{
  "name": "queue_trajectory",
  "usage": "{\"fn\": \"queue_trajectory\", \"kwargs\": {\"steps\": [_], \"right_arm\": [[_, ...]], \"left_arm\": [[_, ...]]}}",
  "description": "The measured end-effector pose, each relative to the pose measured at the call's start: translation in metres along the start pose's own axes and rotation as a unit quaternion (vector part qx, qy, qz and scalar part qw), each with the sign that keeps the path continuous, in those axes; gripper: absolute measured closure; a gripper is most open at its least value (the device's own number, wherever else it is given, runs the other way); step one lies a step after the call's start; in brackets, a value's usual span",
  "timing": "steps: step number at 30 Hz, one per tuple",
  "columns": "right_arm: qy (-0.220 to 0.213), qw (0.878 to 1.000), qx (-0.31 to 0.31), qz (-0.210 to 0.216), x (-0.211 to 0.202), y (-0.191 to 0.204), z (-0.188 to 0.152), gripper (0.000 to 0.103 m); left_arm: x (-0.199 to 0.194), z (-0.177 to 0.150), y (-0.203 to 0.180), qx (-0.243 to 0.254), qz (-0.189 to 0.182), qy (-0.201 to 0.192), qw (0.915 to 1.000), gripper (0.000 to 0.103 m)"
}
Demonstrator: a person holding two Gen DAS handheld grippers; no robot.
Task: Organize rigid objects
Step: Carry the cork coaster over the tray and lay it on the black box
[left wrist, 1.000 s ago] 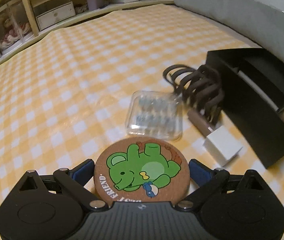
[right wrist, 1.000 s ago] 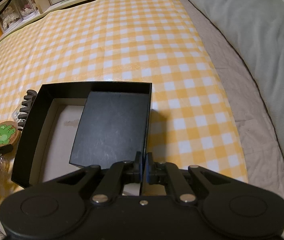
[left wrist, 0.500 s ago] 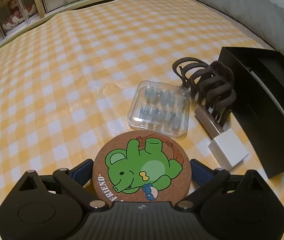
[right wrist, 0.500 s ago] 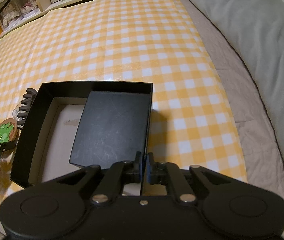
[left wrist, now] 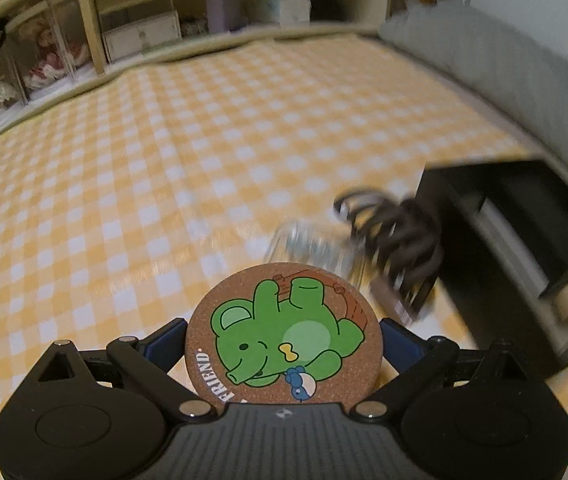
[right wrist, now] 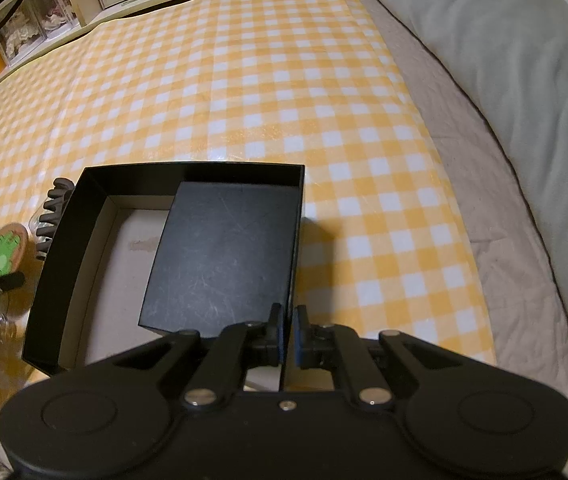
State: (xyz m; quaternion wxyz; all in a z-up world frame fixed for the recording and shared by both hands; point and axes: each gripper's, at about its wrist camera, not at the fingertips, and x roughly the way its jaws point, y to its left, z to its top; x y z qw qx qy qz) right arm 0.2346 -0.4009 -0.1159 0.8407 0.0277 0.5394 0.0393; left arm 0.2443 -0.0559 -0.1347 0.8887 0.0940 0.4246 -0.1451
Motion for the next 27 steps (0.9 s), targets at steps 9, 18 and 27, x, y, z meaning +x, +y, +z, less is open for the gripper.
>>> {"fn": "queue_trajectory", "kwargs": {"steps": [9, 18, 27], "right_arm": [[0.002, 1.0, -0.004, 0.001, -0.003, 0.0, -0.007, 0.097], [0.034, 0.997, -0.073, -0.01, -0.003, 0.013, -0.033, 0.096], [0.015, 0.998, -0.058, 0.012, -0.011, 0.004, -0.032, 0.096]], "left_arm": [[-0.035, 0.03, -0.047, -0.013, -0.066, -0.074, 0.995, 0.004], [-0.024, 0.048, -0.116, -0.018, -0.133, -0.079, 0.9879, 0.004], [0.029, 0.064, -0.174, -0.057, -0.162, -0.039, 0.9844, 0.004]]}}
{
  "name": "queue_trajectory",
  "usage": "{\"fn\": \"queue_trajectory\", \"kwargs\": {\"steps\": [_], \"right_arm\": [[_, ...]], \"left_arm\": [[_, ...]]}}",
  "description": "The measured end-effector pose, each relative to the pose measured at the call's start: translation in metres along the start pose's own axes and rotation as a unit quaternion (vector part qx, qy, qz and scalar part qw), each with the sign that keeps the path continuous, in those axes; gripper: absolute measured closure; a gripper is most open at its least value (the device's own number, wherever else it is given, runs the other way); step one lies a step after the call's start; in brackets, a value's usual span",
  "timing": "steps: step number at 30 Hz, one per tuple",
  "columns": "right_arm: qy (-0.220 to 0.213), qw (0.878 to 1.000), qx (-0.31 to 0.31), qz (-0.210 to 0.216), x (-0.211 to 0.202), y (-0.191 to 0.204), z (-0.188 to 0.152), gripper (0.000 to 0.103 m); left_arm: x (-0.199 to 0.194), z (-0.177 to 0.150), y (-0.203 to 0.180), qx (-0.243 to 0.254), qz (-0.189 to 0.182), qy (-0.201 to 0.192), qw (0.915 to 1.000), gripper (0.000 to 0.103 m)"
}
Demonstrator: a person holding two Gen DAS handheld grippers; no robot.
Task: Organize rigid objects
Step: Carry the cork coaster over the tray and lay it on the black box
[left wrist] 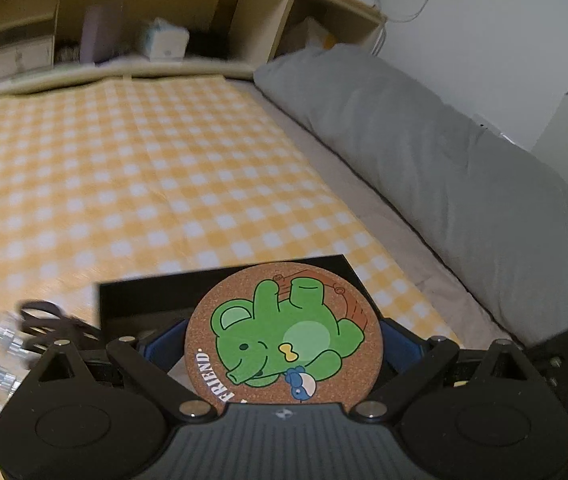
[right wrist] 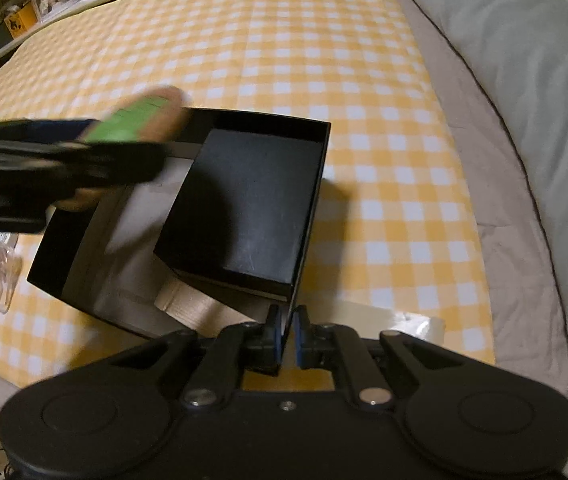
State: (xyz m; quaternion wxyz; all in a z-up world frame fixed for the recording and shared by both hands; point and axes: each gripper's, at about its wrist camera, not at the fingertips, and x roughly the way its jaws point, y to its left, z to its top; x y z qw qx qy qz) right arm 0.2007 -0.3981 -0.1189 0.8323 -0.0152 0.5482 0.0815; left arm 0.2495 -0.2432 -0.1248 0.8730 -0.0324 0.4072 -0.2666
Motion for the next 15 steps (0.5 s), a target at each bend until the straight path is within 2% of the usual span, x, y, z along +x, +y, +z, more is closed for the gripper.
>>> {"fn": "queue_trajectory", "kwargs": {"steps": [9, 12, 15], "right_arm": [[-0.006, 1.0, 0.026, 0.014, 0.003, -0.005, -0.003, 0.096], [-0.004, 0.999, 0.037, 0.019, 0.006, -0.007, -0.003, 0.096], [-0.002, 0.999, 0.035, 0.017, 0.008, -0.006, -0.002, 0.096]], "left_arm": [[0.042, 0.001, -0.013, -0.037, 0.008, 0.001, 0.9993, 0.004], [0.046, 0.003, -0.013, -0.055, 0.009, 0.004, 0.9984, 0.003], [0.043, 0.003, -0.008, -0.072, -0.005, 0.003, 0.9974, 0.003]]}}
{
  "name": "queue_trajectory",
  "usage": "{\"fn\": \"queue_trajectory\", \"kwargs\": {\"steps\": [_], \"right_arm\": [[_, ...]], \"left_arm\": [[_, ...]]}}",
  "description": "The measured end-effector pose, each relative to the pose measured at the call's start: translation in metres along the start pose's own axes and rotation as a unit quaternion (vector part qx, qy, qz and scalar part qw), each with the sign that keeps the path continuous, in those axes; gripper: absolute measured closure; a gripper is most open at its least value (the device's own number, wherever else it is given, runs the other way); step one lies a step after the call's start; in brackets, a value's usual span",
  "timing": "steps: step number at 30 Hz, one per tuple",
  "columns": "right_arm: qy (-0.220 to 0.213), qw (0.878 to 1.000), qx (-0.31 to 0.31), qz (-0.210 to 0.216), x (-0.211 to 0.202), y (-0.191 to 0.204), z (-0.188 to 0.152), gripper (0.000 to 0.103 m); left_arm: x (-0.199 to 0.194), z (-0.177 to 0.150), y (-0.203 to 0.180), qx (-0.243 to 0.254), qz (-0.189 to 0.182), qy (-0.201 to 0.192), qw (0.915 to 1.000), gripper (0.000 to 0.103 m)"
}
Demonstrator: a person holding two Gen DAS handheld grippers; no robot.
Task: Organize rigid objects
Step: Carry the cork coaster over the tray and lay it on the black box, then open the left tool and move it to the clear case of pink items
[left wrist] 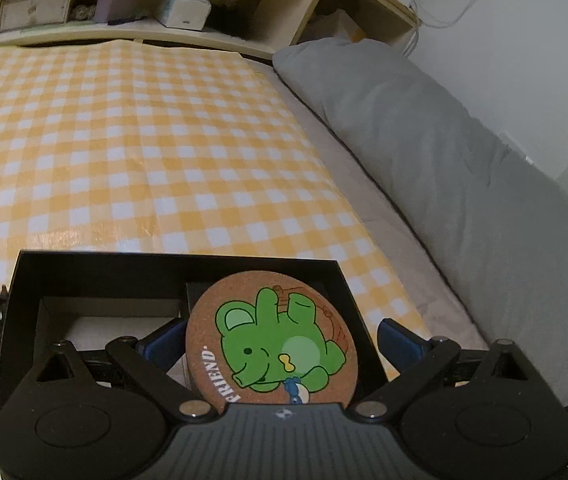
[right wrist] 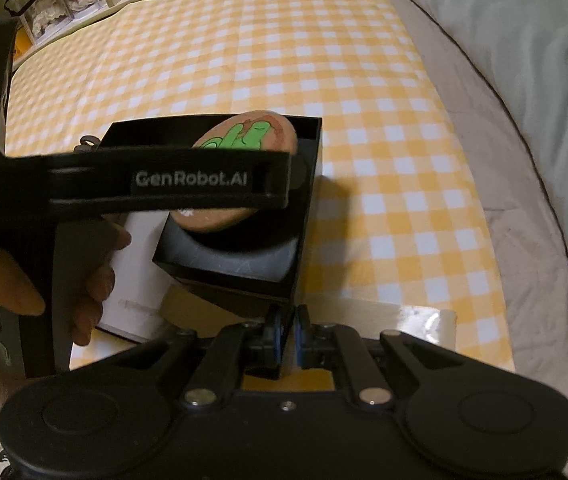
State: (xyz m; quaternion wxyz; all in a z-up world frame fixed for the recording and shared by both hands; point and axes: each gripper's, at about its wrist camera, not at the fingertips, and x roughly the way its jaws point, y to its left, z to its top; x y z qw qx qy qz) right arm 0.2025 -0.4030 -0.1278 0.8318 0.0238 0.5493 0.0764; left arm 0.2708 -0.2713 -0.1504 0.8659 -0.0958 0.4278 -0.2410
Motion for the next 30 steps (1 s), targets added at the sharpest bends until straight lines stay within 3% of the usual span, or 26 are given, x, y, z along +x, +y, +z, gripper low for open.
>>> {"fn": "queue_trajectory", "kwargs": {"steps": [7, 11, 13, 19, 23, 28, 30], "right_arm": [[-0.002, 1.0, 0.013, 0.004, 0.002, -0.003, 0.0, 0.095], [-0.004, 1.0, 0.029, 0.007, 0.002, -0.005, 0.001, 0.095], [-0.005, 0.999, 0.032, 0.007, 0.002, -0.005, 0.0, 0.095], [-0.006, 0.999, 0.039, 0.004, 0.001, -0.003, -0.001, 0.095], [-0.006, 0.999, 0.044, 0.002, 0.002, -0.003, -0.001, 0.095], [-0.001, 0.999, 0.048, 0.001, 0.005, -0.003, 0.0, 0.095], [0.0, 0.999, 0.045, -0.002, 0.006, -0.002, 0.001, 0.095]], "left_arm": [[-0.021, -0.004, 0.016, -0.002, -0.01, -0.004, 0.9999, 0.005], [-0.032, -0.007, 0.025, 0.003, -0.007, -0.007, 0.9999, 0.031], [-0.036, -0.007, 0.027, 0.004, -0.011, -0.008, 0.9999, 0.037], [-0.039, -0.009, 0.024, 0.009, -0.043, -0.009, 0.999, 0.038], [-0.035, -0.011, 0.014, 0.037, -0.027, -0.005, 0.9989, 0.038], [-0.046, -0.011, 0.014, 0.027, -0.033, -0.011, 0.9991, 0.036], [-0.056, -0.011, 0.014, 0.033, -0.031, -0.015, 0.9989, 0.03]]}}
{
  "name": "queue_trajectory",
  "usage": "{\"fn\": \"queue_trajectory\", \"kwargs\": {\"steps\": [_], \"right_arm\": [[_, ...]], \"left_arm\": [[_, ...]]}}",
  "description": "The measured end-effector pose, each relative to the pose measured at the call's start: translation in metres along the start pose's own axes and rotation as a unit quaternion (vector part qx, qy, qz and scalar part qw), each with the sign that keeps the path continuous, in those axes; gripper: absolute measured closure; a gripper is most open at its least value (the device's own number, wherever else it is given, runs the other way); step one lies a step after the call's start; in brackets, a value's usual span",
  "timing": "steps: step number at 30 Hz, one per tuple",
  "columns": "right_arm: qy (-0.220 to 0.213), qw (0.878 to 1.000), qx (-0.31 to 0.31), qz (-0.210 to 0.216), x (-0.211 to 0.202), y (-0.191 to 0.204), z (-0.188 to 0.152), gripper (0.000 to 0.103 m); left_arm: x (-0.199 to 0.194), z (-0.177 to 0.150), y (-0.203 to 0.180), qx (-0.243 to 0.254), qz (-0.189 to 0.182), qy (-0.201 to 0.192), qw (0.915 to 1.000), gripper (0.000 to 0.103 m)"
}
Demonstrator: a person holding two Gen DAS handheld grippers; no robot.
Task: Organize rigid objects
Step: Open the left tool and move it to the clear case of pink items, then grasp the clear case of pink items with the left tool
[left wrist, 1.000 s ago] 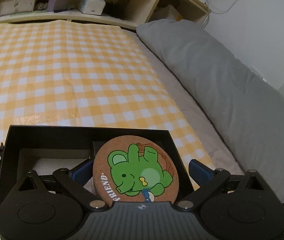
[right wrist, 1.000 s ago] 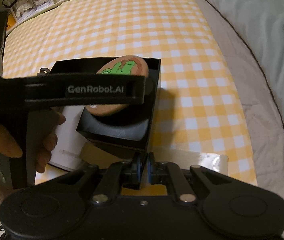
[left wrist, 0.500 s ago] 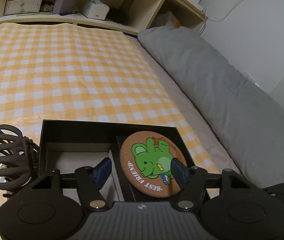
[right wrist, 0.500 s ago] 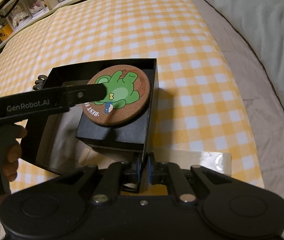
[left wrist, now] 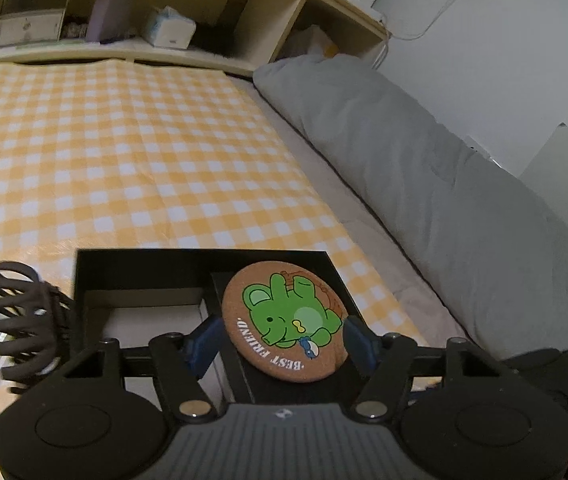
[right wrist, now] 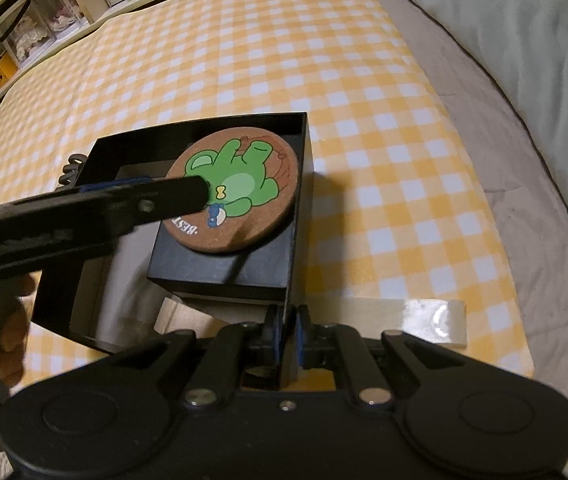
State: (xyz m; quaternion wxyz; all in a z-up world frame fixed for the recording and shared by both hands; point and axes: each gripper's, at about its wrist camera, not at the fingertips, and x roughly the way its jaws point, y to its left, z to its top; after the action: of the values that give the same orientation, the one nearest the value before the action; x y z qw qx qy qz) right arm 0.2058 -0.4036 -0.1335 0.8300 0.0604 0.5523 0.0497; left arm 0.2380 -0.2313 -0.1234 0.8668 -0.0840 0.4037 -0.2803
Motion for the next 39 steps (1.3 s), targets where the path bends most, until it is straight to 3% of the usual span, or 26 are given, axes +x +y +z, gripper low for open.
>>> {"fn": "queue_trajectory", "kwargs": {"steps": [8, 13, 17, 22, 30, 36, 39], "right_arm": [[0.008, 1.0, -0.005, -0.014, 0.004, 0.002, 0.004, 0.089], [0.011, 0.999, -0.014, -0.04, 0.008, 0.007, 0.007, 0.083], [0.018, 0.999, 0.005, -0.032, 0.01, 0.002, 0.008, 0.082], [0.02, 0.999, -0.013, -0.029, 0.009, 0.01, 0.01, 0.096], [0.021, 0.999, -0.024, -0.035, 0.005, 0.014, 0.007, 0.097], [0.022, 0.999, -0.028, -0.036, 0.005, 0.015, 0.008, 0.097], [0.022, 0.999, -0.033, -0.037, 0.005, 0.015, 0.006, 0.097]], "left_arm": [[-0.056, 0.0, 0.003, 0.031, 0.0, -0.027, 0.9992, 0.001], [-0.095, -0.012, 0.014, 0.059, 0.031, -0.019, 0.9976, 0.0], [-0.121, -0.027, 0.029, 0.057, 0.071, -0.006, 0.9958, 0.0], [-0.145, -0.045, 0.056, 0.045, 0.101, 0.017, 0.9937, 0.0], [-0.171, -0.067, 0.107, -0.047, 0.163, 0.047, 0.9844, 0.0], [-0.155, -0.08, 0.141, -0.117, 0.202, 0.09, 0.9681, 0.0], [-0.148, -0.082, 0.148, -0.116, 0.214, 0.087, 0.966, 0.0]]}}
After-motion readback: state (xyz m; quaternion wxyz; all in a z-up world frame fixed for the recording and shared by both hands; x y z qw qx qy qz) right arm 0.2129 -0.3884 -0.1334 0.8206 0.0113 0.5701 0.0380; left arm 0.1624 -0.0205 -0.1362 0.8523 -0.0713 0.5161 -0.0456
